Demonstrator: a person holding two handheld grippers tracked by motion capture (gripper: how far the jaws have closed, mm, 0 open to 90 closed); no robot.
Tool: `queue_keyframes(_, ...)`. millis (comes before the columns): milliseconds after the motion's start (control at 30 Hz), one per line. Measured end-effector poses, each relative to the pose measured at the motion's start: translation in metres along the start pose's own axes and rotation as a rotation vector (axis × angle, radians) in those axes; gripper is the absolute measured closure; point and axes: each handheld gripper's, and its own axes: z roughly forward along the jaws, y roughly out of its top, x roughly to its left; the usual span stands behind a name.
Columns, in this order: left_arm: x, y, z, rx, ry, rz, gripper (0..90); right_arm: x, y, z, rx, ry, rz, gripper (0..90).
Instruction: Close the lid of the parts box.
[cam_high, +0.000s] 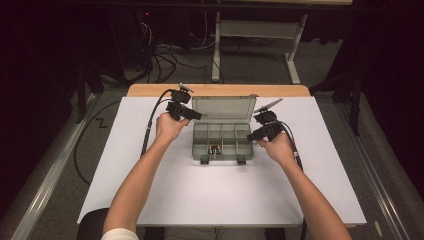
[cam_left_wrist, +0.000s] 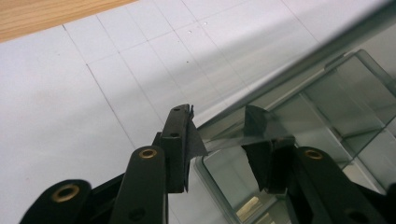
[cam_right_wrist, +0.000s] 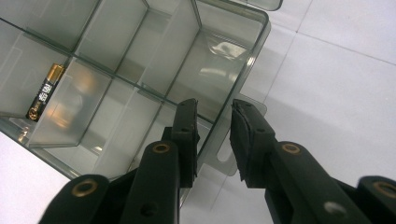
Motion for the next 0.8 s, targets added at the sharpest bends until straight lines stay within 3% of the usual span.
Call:
queue_keyframes(267, -0.0048, -0.0025, -0.0007, 0.016, 0.023, 0.038, 61.9, -0.0002, -0.0007, 0.0001, -0.005, 0.000, -0.008, 73.8)
queue_keyframes(800, -0.0043, -0.0079, -0.0019, 0.015, 0.016, 0.036, 63.6, 0.0013, -0.0036, 0.0002, -0.026, -0.012, -0.042, 73.9)
